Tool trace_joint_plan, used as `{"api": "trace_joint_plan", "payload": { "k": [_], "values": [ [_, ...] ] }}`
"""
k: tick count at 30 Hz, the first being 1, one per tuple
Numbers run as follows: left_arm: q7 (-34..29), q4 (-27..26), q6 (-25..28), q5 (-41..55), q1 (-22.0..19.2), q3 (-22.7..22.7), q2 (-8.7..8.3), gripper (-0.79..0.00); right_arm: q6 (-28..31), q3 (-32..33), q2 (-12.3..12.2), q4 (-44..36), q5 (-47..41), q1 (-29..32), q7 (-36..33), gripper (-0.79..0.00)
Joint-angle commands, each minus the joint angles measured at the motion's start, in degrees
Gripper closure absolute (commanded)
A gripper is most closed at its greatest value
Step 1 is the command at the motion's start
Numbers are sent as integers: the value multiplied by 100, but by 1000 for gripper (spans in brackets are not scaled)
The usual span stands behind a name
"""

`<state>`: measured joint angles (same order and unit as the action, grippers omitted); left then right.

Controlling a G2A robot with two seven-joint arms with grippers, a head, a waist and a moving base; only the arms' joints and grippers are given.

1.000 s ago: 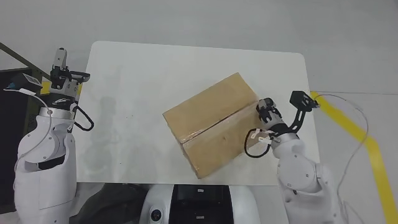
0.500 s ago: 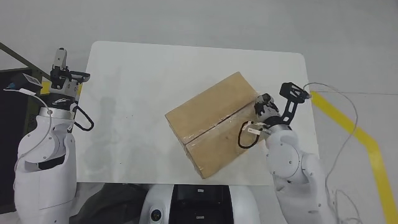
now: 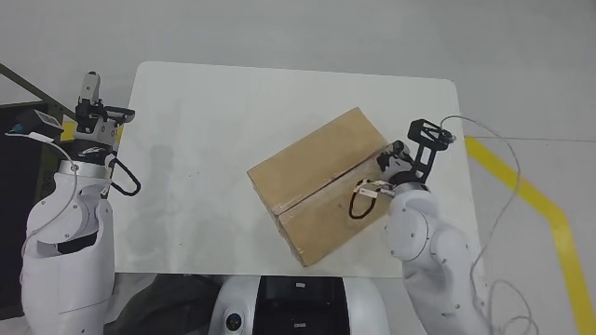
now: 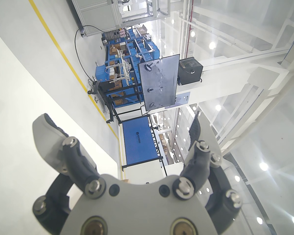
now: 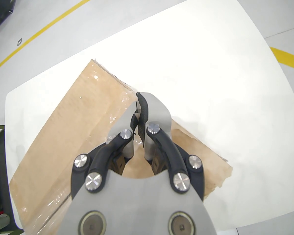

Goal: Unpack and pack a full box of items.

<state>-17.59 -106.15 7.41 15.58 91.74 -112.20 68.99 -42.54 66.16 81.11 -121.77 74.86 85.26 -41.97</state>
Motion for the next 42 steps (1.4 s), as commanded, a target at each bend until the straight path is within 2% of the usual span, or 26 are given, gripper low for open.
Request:
{"api": "trace_joint_plan", "payload": {
  "k": [1, 13, 14, 15, 17, 18, 19, 20, 22, 24, 32, 36, 37, 38, 40, 42],
  "values": [
    [0, 0, 0, 0, 0, 0, 0, -785, -32, -52, 7, 56, 186, -83, -168, 0],
    [0, 0, 0, 0, 0, 0, 0, -785, -272, -277, 102, 445, 1065, -646, -1294, -15],
    [0, 0, 0, 0, 0, 0, 0, -785, -286, -284, 109, 466, 1126, -660, -1339, -65],
    [0, 0, 0, 0, 0, 0, 0, -785, -284, -300, 119, 467, 1160, -674, -1373, -175],
    [0, 0, 0, 0, 0, 0, 0, -785, -285, -319, 135, 492, 1242, -690, -1431, -259],
    [0, 0, 0, 0, 0, 0, 0, -785, -287, -325, 144, 495, 1279, -699, -1452, -348],
    [0, 0, 0, 0, 0, 0, 0, -785, -294, -329, 152, 501, 1322, -702, -1464, -594],
    [0, 0, 0, 0, 0, 0, 0, -785, -302, -335, 161, 505, 1369, -702, -1469, -674],
    [0, 0, 0, 0, 0, 0, 0, -785, -335, -354, 177, 503, 1487, -686, -1465, -760],
    [0, 0, 0, 0, 0, 0, 0, -785, -381, -374, 193, 453, 1632, -642, -1482, -773],
    [0, 0, 0, 0, 0, 0, 0, -785, -491, -330, 234, -128, 2264, -248, -1449, -785],
    [0, 0, 0, 0, 0, 0, 0, -785, -367, -241, 259, -514, 2014, -94, -1158, -785],
    [0, 0, 0, 0, 0, 0, 0, -785, -308, -220, 265, -593, 1871, -59, -986, -757],
    [0, 0, 0, 0, 0, 0, 0, -785, -221, -214, 272, -677, 1667, -29, -813, -683],
    [0, 0, 0, 0, 0, 0, 0, -785, -208, -119, 295, -753, 1203, 33, -487, -351],
    [0, 0, 0, 0, 0, 0, 0, -785, -14, -77, 315, -807, 727, 37, -219, -139]
  ]
}}
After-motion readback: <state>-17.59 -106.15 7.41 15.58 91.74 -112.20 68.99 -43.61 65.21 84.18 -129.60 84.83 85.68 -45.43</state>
